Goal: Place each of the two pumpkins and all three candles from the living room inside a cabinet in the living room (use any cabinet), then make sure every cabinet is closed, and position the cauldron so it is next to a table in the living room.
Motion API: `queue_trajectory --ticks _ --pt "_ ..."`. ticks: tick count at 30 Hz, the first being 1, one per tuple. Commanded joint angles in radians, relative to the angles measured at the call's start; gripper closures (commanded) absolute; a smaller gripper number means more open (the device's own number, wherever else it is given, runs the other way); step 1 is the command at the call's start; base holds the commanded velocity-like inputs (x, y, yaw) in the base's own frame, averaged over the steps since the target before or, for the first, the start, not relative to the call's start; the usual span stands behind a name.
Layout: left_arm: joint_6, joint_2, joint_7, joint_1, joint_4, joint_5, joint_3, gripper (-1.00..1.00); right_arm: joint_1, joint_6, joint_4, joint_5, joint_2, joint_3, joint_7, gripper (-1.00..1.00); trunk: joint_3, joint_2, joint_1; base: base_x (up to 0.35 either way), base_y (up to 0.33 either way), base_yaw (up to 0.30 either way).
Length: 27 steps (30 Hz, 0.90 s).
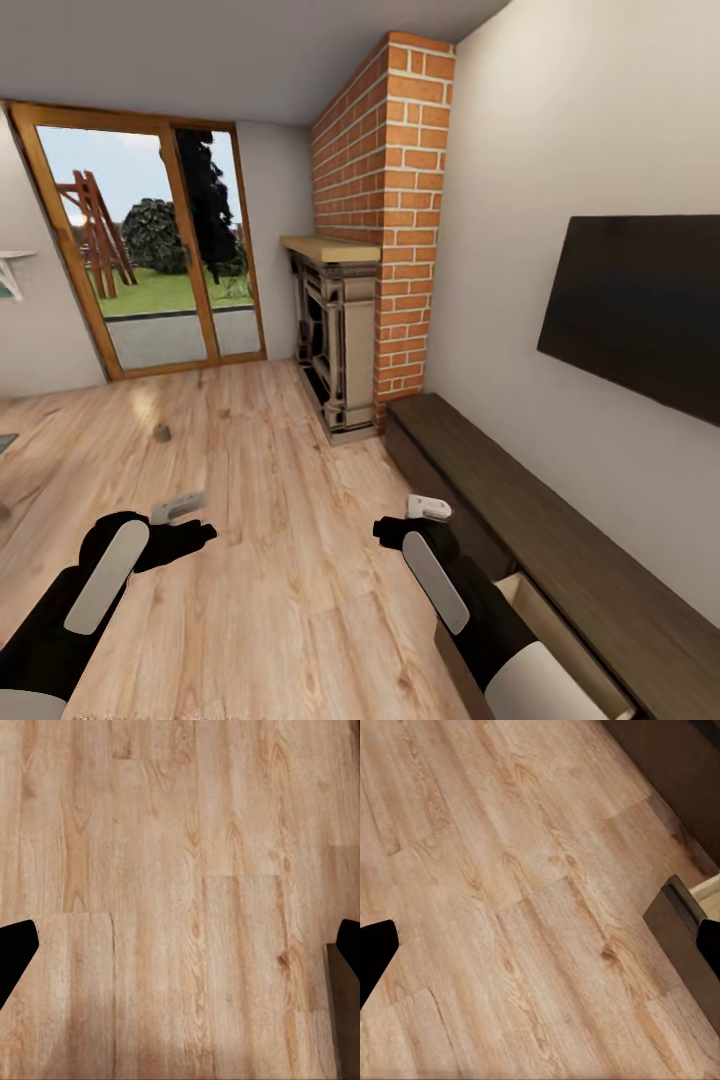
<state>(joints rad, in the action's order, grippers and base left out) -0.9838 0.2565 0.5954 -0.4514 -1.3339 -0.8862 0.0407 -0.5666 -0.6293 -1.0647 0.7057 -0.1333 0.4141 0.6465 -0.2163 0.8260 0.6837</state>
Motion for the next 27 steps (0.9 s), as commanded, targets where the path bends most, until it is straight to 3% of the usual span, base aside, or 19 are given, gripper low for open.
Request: queue_trajectory --ticks 1,27 --pt "-0.001 0.001 0.010 -0.001 -0.001 -0.010 0.002 -1.00 -0.001 -0.001 -0.001 0.009 0.000 0.002 0.010 -1.00 -0.001 0.001 0.000 0.000 0.000 0.258" --pt "-0.001 0.001 0.010 -0.001 -0.001 -0.010 0.002 -1.00 -0.001 -0.001 -0.001 0.002 0.000 0.002 0.010 -1.00 0.020 0.001 0.000 0.000 0.000 0.258"
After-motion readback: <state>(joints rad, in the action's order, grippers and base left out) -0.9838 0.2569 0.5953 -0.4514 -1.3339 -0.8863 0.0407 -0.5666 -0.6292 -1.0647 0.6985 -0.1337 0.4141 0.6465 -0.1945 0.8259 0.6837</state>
